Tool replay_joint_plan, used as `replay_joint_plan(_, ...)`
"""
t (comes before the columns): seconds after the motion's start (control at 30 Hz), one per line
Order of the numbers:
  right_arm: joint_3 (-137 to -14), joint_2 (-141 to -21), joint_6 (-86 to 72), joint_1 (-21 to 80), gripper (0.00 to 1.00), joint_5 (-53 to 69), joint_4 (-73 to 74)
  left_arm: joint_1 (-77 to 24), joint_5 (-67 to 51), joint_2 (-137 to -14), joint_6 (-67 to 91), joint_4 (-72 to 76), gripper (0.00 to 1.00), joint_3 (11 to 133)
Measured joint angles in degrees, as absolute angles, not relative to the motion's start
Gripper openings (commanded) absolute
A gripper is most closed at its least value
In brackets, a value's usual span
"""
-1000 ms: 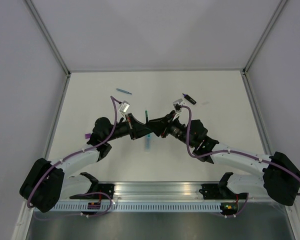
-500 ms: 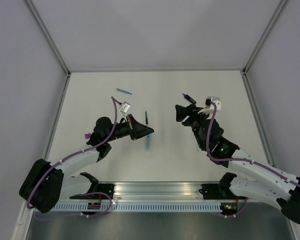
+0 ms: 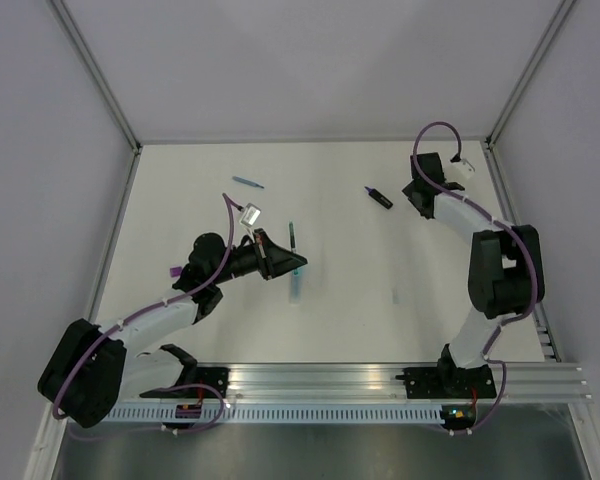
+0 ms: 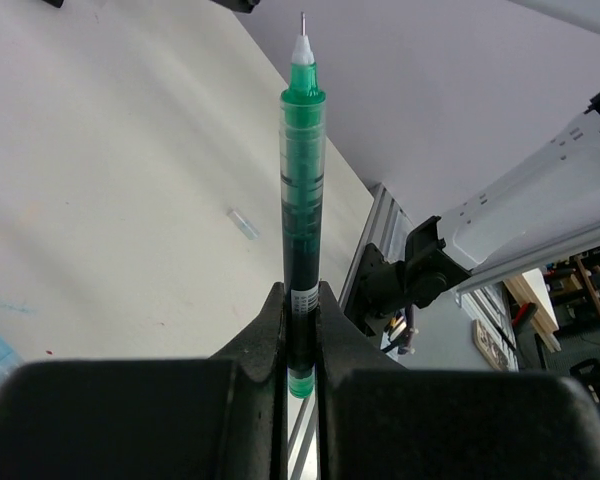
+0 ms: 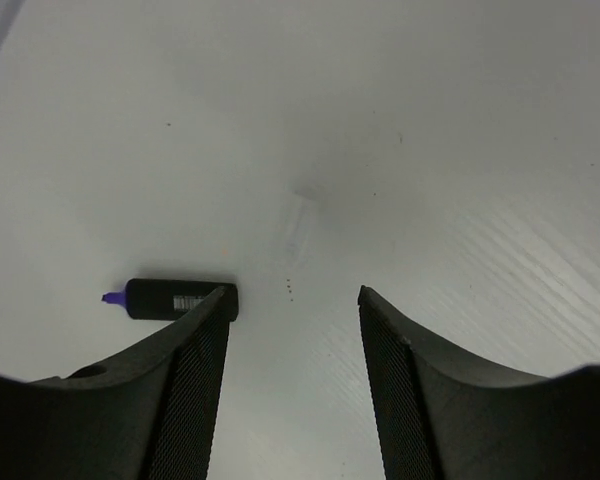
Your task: Insert the pens into the pen caps
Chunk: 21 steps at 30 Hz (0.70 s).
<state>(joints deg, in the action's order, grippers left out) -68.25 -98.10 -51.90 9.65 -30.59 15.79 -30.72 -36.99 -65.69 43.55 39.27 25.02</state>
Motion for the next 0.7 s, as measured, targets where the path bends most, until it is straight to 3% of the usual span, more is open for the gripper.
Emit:
replay_joint_plan(0.3,-80.51,-112.73,-57.52,3.29,0.56,-21.10,24.49,-30.72,-36.10,-65.73,43.55,38.54,0.02,25.21)
replay_joint_plan(0.7,-87.33,-117.82,-58.92,3.18,0.53,-19.25,29.15,-30.72,-35.97,-66.04,43.48,35.70,0.02,26.11)
